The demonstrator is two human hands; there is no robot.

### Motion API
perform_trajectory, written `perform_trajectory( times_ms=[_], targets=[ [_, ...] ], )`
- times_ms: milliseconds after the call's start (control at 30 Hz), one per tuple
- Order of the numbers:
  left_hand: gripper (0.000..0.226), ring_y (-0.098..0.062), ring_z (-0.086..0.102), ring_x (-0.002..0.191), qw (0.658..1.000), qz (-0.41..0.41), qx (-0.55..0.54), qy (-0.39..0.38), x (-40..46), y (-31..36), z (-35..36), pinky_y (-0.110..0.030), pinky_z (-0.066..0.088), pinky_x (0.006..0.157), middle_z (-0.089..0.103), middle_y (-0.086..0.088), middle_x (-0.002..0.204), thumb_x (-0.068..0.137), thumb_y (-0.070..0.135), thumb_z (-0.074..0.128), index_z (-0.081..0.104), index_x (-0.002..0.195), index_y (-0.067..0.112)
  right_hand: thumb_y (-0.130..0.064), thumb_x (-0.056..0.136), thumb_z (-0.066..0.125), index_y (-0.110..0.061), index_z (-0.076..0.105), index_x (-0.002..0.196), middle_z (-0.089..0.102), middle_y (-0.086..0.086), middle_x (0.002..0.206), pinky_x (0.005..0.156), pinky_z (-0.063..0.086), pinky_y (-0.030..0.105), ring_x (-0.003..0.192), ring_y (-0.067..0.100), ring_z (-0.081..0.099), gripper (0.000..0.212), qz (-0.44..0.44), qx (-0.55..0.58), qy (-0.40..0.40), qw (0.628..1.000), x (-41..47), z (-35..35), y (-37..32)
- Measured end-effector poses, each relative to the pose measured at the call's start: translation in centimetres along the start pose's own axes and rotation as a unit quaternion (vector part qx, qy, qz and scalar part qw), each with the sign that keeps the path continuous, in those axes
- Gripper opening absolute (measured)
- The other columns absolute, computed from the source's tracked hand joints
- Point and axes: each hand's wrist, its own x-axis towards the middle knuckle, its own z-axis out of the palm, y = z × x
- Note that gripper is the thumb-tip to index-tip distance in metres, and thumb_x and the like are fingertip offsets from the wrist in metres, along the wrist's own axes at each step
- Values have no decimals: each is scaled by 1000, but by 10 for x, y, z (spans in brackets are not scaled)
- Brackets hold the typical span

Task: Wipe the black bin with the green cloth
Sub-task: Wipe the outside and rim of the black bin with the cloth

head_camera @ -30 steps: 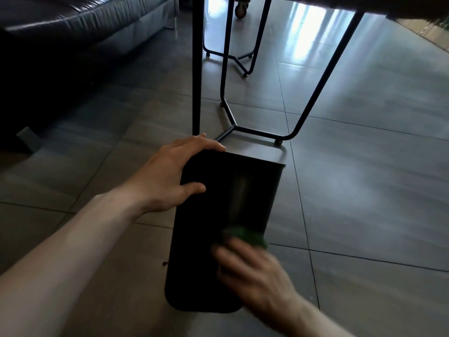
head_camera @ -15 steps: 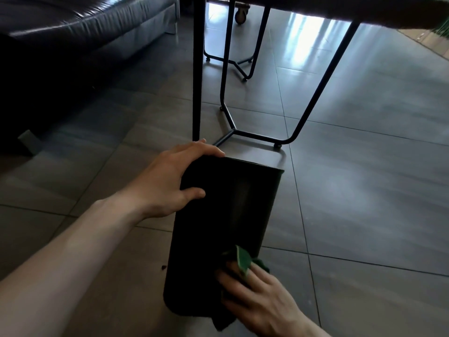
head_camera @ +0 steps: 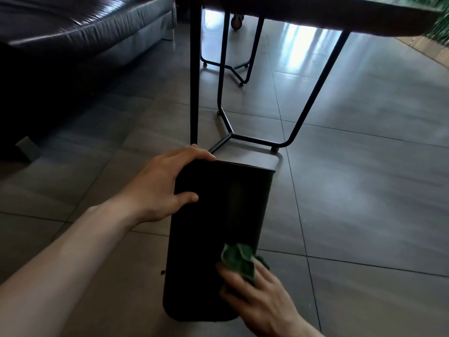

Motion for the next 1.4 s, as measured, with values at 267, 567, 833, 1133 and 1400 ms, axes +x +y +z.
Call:
perform_trajectory(
  times_ms=[267,567,833,1133,1400],
  targets=[
    [76,4,33,144,1000,20,-7,-5,2,3,3,-6,23,111,55,19,138,72,4,79,52,133,41,-22,97,69,-17,67,112,63,14,132,116,38,52,131,37,52,15,120,-27,100,987,97,-35,72],
    [77,7,30,144,1000,2,-6,0,1,0,2,-13,24,114,53,23,140,72,11,85,51,132,45,-13,106,57,-16,65,106,50,15,143,102,51,42,121,33,59,8,-66,23,-39,997,36,-6,21],
    [77,14,44,128,1000,12,-7,15,3,-5,0,1,27,101,56,21,133,69,11,87,53,133,39,-25,99,72,-14,71,106,35,28,161,110,51,52,156,41,26,13,85,56,0,995,84,-26,61],
    [76,7,30,145,1000,-2,-25,1,4,2,3,-21,27,117,53,19,142,71,7,85,53,131,41,-16,105,62,-24,69,103,58,18,149,125,33,48,144,32,48,10,-99,48,-71,991,27,3,10],
    [72,2,33,145,999,12,-48,-3,5,7,3,-26,30,120,57,14,139,74,0,77,55,132,35,-23,101,70,-13,71,112,56,21,148,112,46,53,147,36,44,15,150,23,112,982,92,-27,69]
  ],
)
